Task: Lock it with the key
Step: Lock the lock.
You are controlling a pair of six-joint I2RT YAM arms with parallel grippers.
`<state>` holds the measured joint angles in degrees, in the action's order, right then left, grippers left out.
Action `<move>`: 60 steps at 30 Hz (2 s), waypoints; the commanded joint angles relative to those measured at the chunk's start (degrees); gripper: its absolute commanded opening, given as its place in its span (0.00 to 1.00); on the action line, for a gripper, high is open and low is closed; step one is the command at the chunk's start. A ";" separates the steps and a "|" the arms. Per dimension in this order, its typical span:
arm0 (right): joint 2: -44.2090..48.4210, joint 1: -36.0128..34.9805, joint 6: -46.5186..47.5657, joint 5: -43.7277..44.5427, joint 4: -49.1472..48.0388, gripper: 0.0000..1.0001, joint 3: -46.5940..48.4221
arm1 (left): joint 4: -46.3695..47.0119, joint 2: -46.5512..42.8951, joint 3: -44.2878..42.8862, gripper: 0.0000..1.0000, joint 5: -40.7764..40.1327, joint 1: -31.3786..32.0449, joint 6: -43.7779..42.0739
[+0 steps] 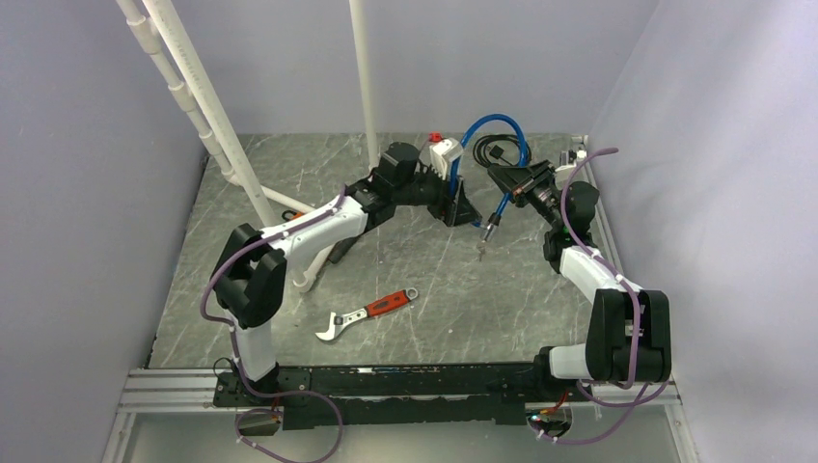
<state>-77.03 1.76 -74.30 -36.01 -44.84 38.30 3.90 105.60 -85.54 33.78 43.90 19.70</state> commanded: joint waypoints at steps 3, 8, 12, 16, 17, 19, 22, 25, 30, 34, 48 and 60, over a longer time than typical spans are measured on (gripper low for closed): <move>0.57 -0.35 -4.69 0.96 -6.25 0.00 4.12 | 7.35 -0.71 3.03 0.90 7.08 -2.08 5.68; 0.48 -1.06 -1.82 -0.86 -7.19 0.00 4.91 | 15.41 -1.86 5.45 0.99 10.54 -3.44 7.19; 0.45 -1.41 3.31 -2.40 -9.61 0.00 4.56 | 12.50 -0.40 2.13 0.98 11.56 -3.32 8.28; 0.18 -3.34 4.74 -1.42 -8.92 0.00 4.60 | 15.09 0.10 1.94 0.97 12.76 -3.10 11.51; 0.08 -3.36 5.05 -1.24 -8.83 0.00 4.61 | 16.02 0.13 2.01 0.97 13.21 -2.85 12.09; -0.18 -3.34 5.02 -1.00 -9.15 0.00 4.74 | 14.40 0.17 1.13 0.94 12.10 -1.76 11.38; -0.61 -3.34 3.27 -0.42 -10.86 0.00 5.16 | 9.37 0.64 0.37 0.88 8.77 -0.75 10.61; -0.81 -3.11 3.23 -0.51 -12.40 0.00 5.75 | 9.15 -0.08 1.18 0.76 8.12 -0.91 9.87; -1.21 -0.11 0.05 -0.03 -15.05 0.00 7.43 | 1.76 -1.78 -0.91 0.71 7.04 -0.93 0.22; -1.10 0.98 -1.77 -0.35 -17.77 0.00 8.66 | 3.06 -3.88 0.74 0.75 7.28 -1.26 -2.19; -0.90 2.43 -4.18 -0.43 -20.54 0.00 9.75 | 11.39 -10.39 6.02 0.76 6.42 -2.58 -0.57; -1.05 2.72 -5.41 -0.29 -20.46 0.00 11.62 | 18.51 -5.98 5.92 0.68 10.39 -1.15 13.87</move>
<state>-79.07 4.21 -78.30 -36.71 -60.12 46.17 16.91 97.91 -78.96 42.35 42.00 27.70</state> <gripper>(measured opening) 0.157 0.678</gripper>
